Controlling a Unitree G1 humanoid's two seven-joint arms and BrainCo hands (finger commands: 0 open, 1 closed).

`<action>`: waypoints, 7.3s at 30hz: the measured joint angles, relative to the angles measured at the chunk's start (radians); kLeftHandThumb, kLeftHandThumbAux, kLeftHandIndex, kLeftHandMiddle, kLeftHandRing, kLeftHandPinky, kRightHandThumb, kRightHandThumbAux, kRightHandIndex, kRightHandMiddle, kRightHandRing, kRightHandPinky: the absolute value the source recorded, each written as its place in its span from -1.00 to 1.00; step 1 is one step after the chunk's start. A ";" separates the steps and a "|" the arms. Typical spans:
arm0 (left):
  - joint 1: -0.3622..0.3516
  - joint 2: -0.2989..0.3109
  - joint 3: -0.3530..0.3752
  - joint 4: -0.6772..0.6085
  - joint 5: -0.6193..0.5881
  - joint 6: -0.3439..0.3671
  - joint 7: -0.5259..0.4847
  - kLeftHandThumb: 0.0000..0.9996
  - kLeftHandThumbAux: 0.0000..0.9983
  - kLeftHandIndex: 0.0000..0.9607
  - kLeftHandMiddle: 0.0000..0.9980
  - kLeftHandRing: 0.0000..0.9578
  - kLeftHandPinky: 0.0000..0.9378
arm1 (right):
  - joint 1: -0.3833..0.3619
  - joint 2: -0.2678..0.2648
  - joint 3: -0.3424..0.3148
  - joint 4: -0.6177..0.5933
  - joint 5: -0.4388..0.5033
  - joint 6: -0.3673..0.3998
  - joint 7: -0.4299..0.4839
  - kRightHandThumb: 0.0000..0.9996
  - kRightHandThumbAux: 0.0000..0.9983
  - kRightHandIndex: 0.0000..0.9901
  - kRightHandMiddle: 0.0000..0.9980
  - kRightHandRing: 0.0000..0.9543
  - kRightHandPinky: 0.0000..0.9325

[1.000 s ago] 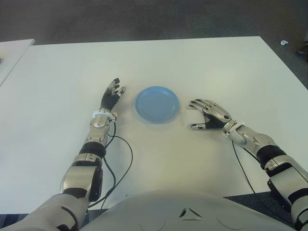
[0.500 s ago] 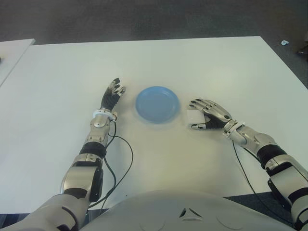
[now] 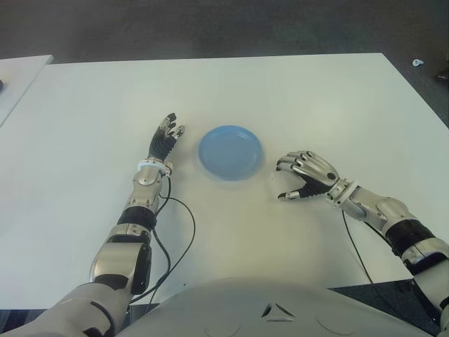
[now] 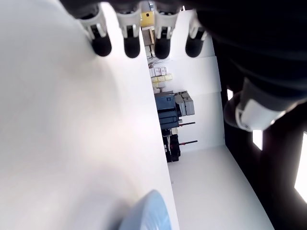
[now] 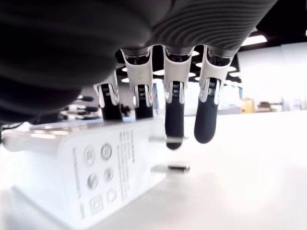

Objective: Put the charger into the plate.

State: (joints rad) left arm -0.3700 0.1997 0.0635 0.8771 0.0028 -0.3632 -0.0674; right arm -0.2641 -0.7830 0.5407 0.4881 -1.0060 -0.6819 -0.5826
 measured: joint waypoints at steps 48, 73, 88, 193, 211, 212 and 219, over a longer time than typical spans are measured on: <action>0.000 -0.010 0.002 0.007 -0.002 -0.019 0.008 -1.00 0.03 -0.92 -0.84 -0.89 -0.94 | 0.052 -0.149 -0.078 -0.150 -0.080 0.006 0.028 0.48 0.42 -0.11 0.77 0.85 0.88; 0.000 -0.010 0.002 0.003 -0.003 -0.009 0.007 -1.00 0.03 -0.92 -0.82 -0.88 -0.91 | 0.043 -0.143 -0.089 -0.115 -0.003 -0.069 0.116 0.43 0.41 -0.11 0.70 0.77 0.87; 0.001 -0.010 0.001 -0.002 -0.002 -0.002 0.007 -1.00 0.03 -0.90 -0.83 -0.89 -0.93 | 0.052 -0.143 -0.099 -0.151 -0.034 -0.022 0.115 0.44 0.42 -0.11 0.78 0.86 0.92; 0.032 -0.094 -0.009 -0.048 0.017 -0.027 0.031 -1.00 0.00 -0.91 -0.83 -0.87 -0.89 | -0.509 0.375 -0.070 0.233 0.112 0.148 0.454 0.49 0.41 -0.11 0.72 0.77 0.72; 0.047 -0.103 -0.022 -0.093 0.019 0.009 0.041 -1.00 -0.01 -0.88 -0.85 -0.88 -0.88 | -0.530 0.408 -0.049 0.373 0.169 0.112 0.406 0.47 0.42 -0.12 0.59 0.65 0.60; 0.047 -0.103 -0.023 -0.094 0.019 0.009 0.042 -1.00 -0.01 -0.88 -0.85 -0.88 -0.88 | -0.531 0.409 -0.047 0.378 0.170 0.112 0.405 0.46 0.42 -0.12 0.56 0.62 0.57; 0.048 -0.102 -0.029 -0.096 0.019 0.011 0.042 -1.00 -0.01 -0.89 -0.85 -0.88 -0.92 | -0.546 0.412 -0.018 0.389 0.168 0.094 0.403 -0.11 -0.14 -0.65 -0.35 -0.37 -0.43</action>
State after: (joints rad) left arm -0.3221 0.0972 0.0341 0.7810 0.0219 -0.3524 -0.0252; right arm -0.8097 -0.3706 0.5223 0.8776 -0.8378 -0.5877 -0.1793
